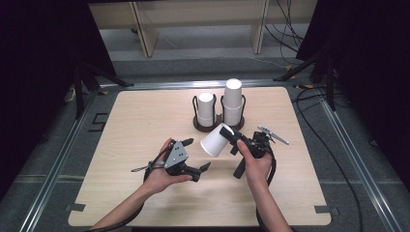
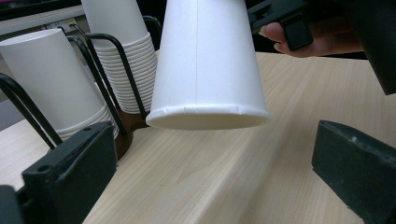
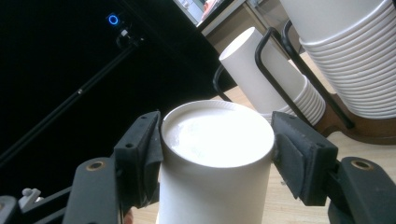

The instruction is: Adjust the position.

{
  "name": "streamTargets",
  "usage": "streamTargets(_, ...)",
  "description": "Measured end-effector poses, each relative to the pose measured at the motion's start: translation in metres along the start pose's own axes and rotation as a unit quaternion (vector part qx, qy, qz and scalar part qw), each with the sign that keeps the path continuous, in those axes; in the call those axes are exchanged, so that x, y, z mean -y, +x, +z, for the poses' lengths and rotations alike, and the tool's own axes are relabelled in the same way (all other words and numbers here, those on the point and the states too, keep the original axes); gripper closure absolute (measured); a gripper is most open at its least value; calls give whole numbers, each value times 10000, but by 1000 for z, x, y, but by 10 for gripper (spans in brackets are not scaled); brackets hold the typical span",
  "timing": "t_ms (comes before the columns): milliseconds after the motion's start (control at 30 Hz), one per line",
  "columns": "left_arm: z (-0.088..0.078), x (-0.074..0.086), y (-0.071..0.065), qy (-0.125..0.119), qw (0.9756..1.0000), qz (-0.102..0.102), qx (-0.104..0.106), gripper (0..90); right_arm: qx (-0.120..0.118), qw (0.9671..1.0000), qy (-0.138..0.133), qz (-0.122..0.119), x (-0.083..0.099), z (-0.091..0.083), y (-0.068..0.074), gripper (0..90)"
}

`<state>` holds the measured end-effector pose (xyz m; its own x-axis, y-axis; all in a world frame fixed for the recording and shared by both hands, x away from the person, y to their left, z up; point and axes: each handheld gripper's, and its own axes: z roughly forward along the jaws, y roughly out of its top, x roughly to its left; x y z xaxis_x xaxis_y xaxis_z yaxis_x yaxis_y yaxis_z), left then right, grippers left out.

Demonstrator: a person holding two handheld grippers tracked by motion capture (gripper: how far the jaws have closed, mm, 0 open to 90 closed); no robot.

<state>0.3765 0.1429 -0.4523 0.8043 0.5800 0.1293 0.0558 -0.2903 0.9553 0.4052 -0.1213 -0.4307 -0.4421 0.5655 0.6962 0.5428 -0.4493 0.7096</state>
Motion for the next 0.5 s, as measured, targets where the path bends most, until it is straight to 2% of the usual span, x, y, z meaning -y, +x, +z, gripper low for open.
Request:
streamTargets(33, 0, 0, 0, -4, 10000, 1, 4, 0, -59, 10000, -8, -42, 0, 0, -1, 365)
streamTargets(167, 2, -1, 0, -26, 10000, -14, 13, 0, -88, 9999, -10, 104, 0, 0, -2, 365)
streamTargets(233, 4, -1, 0, -24, 10000, 28, 9, 0, -80, 9999, -34, 51, 1, 0, -3, 364)
streamTargets(267, 5, -1, 0, -35, 10000, 18, 16, 0, -65, 9999, -20, 102, 1, 0, -3, 365)
streamTargets(300, 6, 0, 0, -85, 10000, 6, 16, 0, -173, 9997, -19, 175, 1, 1, -3, 364)
streamTargets(333, 6, -1, 0, -39, 10000, 29, 8, 0, -120, 9995, 1, 303, 1, 1, -2, 364)
streamTargets(467, 9, -1, 0, -54, 10000, 79, -5, 0, -166, 9990, 11, 408, 2, 0, -1, 364)
streamTargets(500, 10, -1, 1, -112, 9999, 82, -2, 0, -158, 9992, 4, 368, 2, 1, -2, 365)
